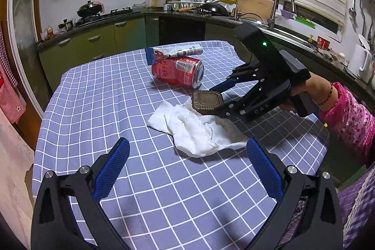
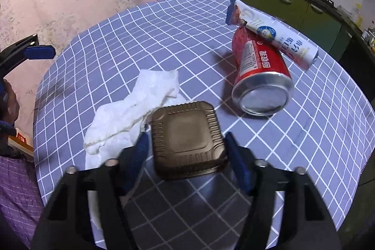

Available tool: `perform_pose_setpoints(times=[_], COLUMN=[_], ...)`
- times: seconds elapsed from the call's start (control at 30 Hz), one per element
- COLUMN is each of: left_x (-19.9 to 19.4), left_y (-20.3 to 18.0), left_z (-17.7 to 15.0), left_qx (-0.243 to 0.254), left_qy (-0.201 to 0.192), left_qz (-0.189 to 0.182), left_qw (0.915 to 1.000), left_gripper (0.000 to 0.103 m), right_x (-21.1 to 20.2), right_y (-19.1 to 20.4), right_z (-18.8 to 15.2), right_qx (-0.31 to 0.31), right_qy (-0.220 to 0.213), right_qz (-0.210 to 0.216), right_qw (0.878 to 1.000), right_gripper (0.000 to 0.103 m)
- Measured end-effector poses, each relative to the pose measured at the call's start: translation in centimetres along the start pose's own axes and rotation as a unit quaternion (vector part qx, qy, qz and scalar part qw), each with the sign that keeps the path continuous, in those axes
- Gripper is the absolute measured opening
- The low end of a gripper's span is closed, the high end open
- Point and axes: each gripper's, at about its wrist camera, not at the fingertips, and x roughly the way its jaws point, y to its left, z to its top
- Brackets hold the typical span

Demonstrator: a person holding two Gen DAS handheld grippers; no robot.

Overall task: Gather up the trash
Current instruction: 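Grasp the brown foil food tray with the right gripper, then carry the foil tray over the yellow bin and open the right gripper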

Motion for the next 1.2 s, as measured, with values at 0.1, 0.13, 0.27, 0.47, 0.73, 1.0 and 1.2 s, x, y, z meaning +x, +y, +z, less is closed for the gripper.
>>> perform_pose_setpoints(times=[0.1, 0.13, 0.27, 0.47, 0.73, 1.0, 1.2], left_x=[0.0, 0.1, 0.0, 0.2, 0.8, 2.0, 2.5], left_y=[0.0, 0.1, 0.0, -0.3, -1.6, -3.4, -5.1], left_z=[-0.1, -0.1, 0.0, 0.1, 0.4, 1.2, 1.9], left_qx=[-0.001, -0.002, -0.003, 0.003, 0.015, 0.032, 0.049], left_qy=[0.001, 0.001, 0.000, 0.001, 0.004, 0.010, 0.012], left_qz=[-0.001, -0.001, -0.002, -0.004, -0.023, -0.044, -0.056], left_qw=[1.0000, 1.0000, 1.0000, 1.0000, 0.9996, 0.9984, 0.9971], left_gripper=[0.098, 0.098, 0.098, 0.098, 0.098, 0.098, 0.098], right_x=[-0.2, -0.3, -1.4, -4.8, -10.7, -15.4, -17.8], right_y=[-0.2, -0.3, -0.6, -0.7, -1.1, -4.6, -7.6], right_z=[-0.2, -0.4, -1.5, -3.7, -8.8, -17.3, -24.2], right_qx=[0.011, 0.014, 0.034, 0.070, 0.131, 0.259, 0.359], right_qy=[-0.003, -0.004, -0.014, -0.045, -0.079, -0.068, -0.050], right_qz=[0.002, 0.000, -0.016, -0.040, -0.111, -0.214, -0.269], right_qw=[1.000, 1.000, 0.999, 0.996, 0.982, 0.939, 0.892], right_gripper=[0.057, 0.057, 0.056, 0.056, 0.056, 0.057, 0.057])
